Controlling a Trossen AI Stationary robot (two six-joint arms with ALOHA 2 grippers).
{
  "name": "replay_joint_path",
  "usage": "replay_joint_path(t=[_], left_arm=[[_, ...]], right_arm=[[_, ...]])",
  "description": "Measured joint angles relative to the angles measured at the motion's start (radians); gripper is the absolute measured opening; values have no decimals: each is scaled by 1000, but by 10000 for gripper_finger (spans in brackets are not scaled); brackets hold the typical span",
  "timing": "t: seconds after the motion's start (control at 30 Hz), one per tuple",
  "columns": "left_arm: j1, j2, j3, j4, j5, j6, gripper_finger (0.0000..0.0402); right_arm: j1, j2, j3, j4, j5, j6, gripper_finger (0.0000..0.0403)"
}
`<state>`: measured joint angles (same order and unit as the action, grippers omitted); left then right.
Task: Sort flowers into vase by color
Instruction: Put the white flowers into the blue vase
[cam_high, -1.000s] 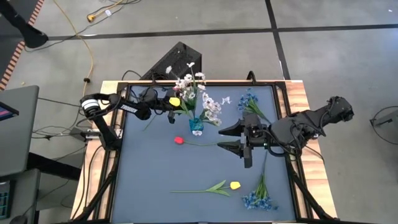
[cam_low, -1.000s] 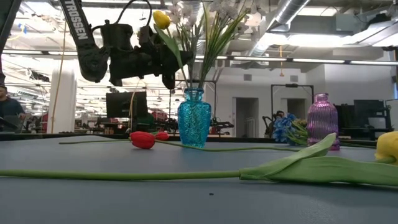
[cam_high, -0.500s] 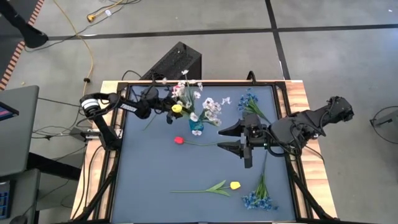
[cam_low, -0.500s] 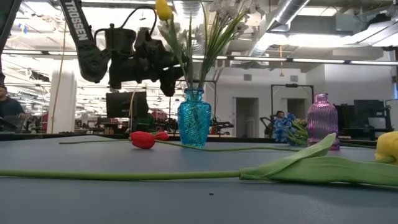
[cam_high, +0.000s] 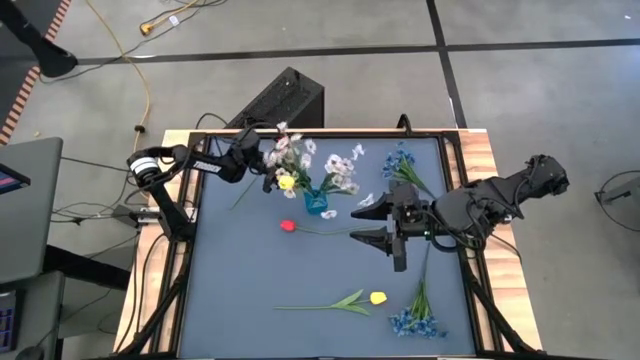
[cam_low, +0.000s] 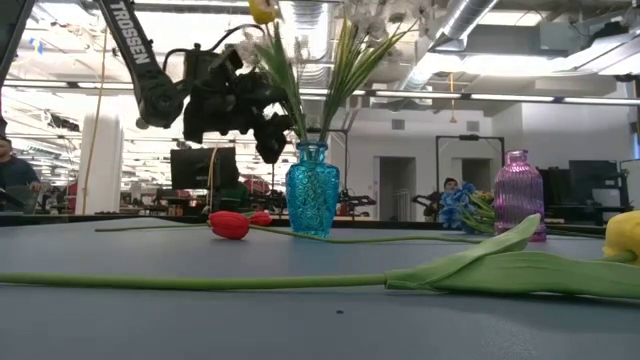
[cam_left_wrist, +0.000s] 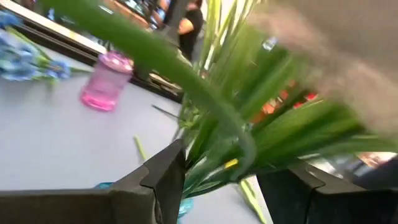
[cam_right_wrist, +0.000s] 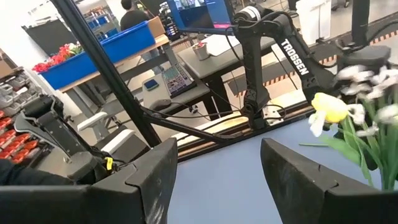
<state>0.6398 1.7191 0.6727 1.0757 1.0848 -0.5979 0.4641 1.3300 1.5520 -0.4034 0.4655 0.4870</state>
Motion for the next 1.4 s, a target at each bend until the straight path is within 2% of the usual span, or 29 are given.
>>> replay_joint_path(t=[0.23, 0.5, 0.6, 0.67, 0.83, 0.97, 1.1, 1.2, 1.3, 1.4], left_arm=[[13, 0, 83, -189, 109, 18, 174], [42, -1, 151, -330, 142, 81, 174], [53, -29, 163, -465, 125, 183, 174], [64, -60, 177, -621, 87, 297, 174], [57, -163, 228, -1089, -58, 658, 174], [-9, -234, 272, -1351, -235, 877, 174], [-66, -297, 311, -1524, -515, 977, 174], [-90, -332, 342, -1671, -672, 1035, 174], [-100, -376, 378, -1793, -772, 1041, 174], [-111, -422, 409, -1904, -825, 1024, 174]], right_arm=[[0, 0, 0, 0, -23, -24, 258], [0, 0, 0, -6, -33, -28, 258], [0, 0, 0, -15, -40, -27, 258], [0, 0, 0, -20, -42, -27, 258], [0, 0, 0, -40, -46, -27, 258], [-5, 0, 0, -49, -46, -50, 258], [-18, 0, 0, -49, -54, -62, 258], [-26, 0, 0, -47, -77, -73, 258], [-28, 0, 0, -49, -79, -78, 258], [-28, 0, 0, -60, -80, -81, 258]])
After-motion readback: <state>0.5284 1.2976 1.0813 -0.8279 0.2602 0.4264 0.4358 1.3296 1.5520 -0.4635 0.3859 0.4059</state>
